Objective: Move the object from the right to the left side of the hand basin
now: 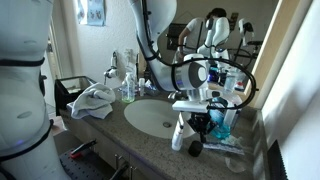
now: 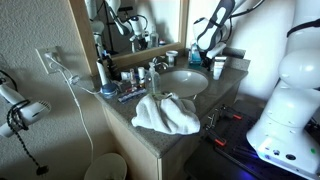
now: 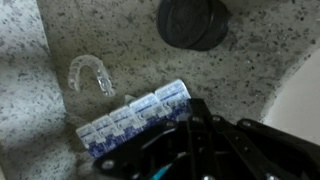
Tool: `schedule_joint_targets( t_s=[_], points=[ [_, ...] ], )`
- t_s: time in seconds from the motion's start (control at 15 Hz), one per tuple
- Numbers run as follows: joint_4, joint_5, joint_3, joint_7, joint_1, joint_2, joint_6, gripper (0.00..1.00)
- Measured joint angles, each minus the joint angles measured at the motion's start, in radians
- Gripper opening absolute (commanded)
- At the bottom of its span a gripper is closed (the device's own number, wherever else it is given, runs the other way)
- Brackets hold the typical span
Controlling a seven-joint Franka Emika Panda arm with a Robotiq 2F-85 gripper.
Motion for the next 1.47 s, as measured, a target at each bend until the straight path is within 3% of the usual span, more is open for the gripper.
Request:
schedule_joint_targets(
  t_s=[0.33, 0.8, 1.47],
  points=[
    [0.001, 0.009, 0.0, 0.0, 0.0, 0.0, 0.003, 0.01],
    [0.002, 0.135, 0.02, -0.005, 0.002, -0.039, 0.004, 0.01],
    [-0.013, 0.164, 0.025, -0.002, 0.006, -0.138, -0.008, 0.0]
  ],
)
